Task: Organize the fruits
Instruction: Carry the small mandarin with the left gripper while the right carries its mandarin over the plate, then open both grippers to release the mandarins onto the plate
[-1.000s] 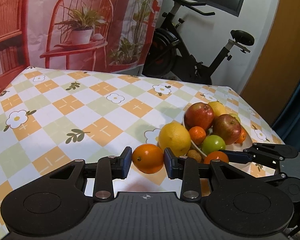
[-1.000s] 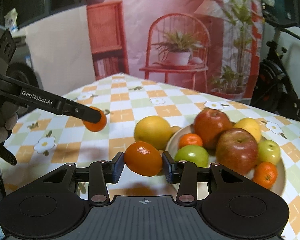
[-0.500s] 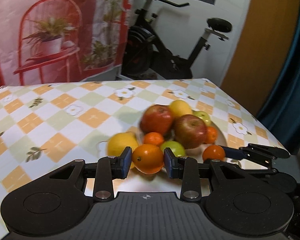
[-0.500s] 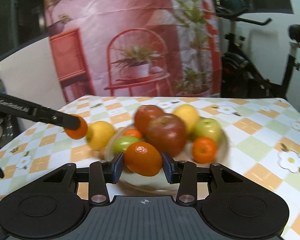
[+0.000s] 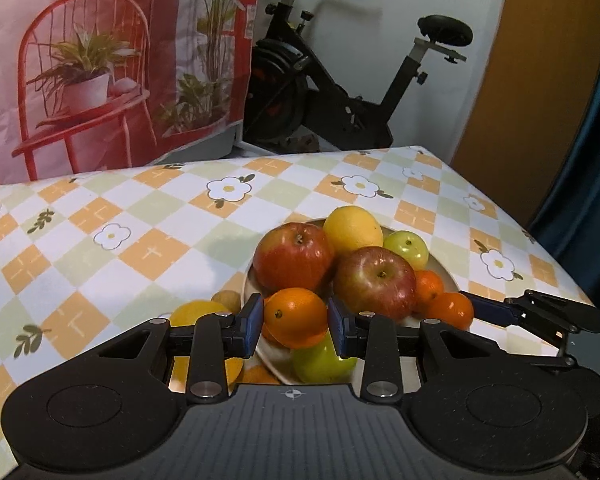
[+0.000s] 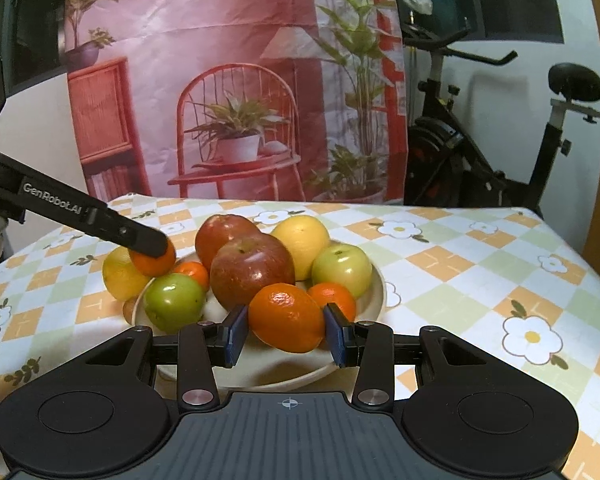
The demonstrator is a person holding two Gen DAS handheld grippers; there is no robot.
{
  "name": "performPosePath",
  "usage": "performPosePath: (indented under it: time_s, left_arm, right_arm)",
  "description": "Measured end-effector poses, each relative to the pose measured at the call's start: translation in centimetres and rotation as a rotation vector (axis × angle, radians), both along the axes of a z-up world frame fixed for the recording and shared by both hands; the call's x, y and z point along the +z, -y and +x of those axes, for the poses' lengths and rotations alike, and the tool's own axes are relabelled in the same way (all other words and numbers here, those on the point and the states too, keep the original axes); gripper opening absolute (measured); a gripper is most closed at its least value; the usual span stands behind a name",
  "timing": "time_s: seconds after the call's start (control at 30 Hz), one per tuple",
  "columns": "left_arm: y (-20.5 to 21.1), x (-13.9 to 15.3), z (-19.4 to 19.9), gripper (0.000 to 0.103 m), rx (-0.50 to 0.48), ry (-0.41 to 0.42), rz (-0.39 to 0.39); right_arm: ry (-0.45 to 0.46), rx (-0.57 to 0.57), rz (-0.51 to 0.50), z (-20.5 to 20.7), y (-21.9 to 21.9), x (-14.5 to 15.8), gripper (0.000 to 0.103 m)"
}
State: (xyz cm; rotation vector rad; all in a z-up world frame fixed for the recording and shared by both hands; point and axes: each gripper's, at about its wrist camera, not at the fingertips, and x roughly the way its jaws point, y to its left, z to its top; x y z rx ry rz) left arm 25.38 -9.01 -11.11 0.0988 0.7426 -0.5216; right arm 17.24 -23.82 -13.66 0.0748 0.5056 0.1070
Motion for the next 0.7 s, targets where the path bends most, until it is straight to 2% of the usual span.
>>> performPosePath:
  time_s: [0.4, 0.7]
  left_arm:
    - [1.3, -0.2, 1.6, 0.037, -0.005, 0.003, 0.027]
    - [1.9, -0.4, 2.2, 0.037, -0.017, -0.011, 0.023]
  right_arm:
    - [-0.032, -0.029, 0.05, 0.7, 0.9, -0.5, 0.038]
    - [-0.036, -0.027, 0.046, 0.8, 0.9, -0.6, 0.038]
